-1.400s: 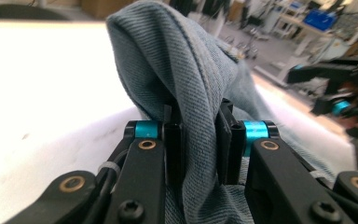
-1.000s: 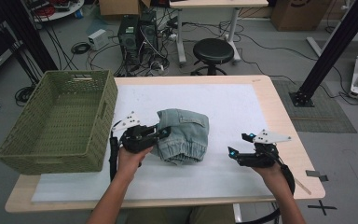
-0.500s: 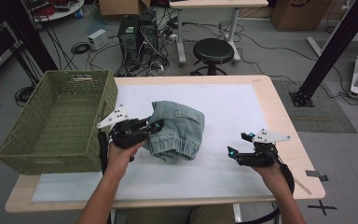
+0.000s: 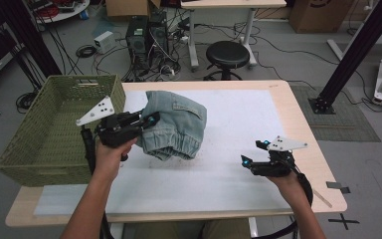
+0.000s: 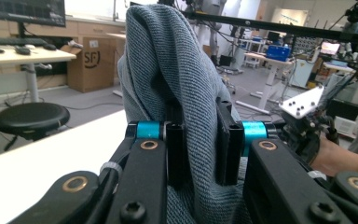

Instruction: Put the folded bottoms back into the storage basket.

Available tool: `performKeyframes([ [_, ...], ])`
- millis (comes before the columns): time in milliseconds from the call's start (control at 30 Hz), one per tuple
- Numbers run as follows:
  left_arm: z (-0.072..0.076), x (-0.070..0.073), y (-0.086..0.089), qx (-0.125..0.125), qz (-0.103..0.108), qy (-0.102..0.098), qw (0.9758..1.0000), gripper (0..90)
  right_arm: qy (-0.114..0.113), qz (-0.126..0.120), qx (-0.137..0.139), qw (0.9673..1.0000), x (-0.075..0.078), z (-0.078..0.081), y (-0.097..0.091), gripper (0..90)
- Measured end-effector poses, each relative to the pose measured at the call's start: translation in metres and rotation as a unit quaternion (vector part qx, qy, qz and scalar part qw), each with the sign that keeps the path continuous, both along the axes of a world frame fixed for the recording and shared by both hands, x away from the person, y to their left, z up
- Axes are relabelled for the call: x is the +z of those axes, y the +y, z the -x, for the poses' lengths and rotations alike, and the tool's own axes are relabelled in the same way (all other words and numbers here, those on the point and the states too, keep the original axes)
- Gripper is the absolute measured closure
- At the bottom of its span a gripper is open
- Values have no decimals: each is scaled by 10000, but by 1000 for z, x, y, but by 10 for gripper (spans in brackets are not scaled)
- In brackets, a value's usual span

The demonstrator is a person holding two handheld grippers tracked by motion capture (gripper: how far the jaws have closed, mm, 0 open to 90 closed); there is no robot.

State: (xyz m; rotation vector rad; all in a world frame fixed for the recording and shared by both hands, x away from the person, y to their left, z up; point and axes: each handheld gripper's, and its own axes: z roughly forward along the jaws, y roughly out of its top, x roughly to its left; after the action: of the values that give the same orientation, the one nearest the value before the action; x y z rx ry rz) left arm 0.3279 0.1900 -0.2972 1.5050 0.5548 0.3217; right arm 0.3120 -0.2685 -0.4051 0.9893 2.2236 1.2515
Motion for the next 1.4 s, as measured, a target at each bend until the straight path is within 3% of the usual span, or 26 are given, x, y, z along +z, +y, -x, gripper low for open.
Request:
performKeyframes([
  [367,4,40,32,209,95,-369,9991,774,23,-3,-16,10000,3,-1,1,218],
  [633,7,63,60,420,97,-508,9978,774,-6,-5,0,10000,5,-2,3,218],
  [1033,14,74,107,796,213,-540,9951,775,9,21,22,10000,6,-3,6,218],
  [1400,23,72,143,1128,341,-529,9916,777,-2,40,31,10000,8,-4,8,218],
])
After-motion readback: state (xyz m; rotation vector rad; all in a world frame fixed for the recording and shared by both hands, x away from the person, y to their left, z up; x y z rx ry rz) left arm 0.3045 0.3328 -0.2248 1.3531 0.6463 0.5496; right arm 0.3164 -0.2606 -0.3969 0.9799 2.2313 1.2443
